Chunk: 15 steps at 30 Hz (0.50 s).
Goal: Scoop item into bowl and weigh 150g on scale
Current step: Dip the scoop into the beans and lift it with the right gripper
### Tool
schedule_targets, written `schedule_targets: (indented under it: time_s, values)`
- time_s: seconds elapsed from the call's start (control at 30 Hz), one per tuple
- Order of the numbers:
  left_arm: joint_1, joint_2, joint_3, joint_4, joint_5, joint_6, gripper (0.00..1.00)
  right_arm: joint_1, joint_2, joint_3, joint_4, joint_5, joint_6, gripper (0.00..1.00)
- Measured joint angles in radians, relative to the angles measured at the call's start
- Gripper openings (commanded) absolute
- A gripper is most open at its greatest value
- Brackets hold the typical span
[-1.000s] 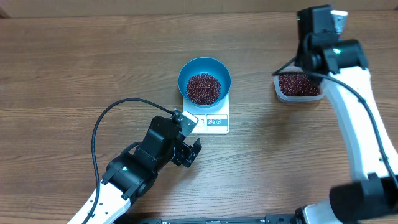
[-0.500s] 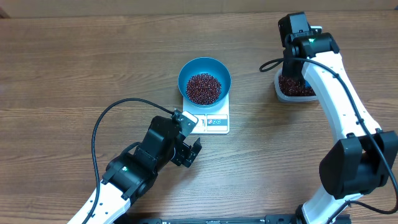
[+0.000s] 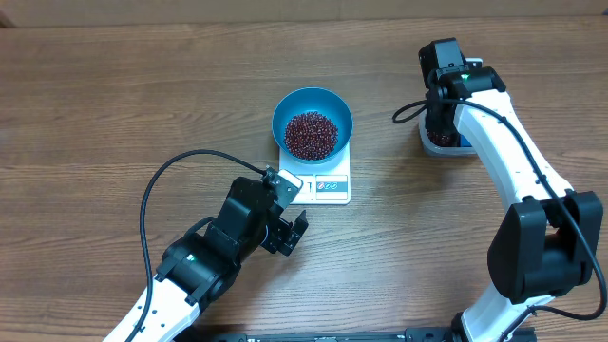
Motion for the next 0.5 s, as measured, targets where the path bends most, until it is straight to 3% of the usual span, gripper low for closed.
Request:
schedule_targets:
  time_s: [0.5]
  values:
    - [0.0,0.0,0.0,0.0,0.0,0.0,1.0,0.008,-0.009,-0.081,0.084,-0.138,-0.001,0.04]
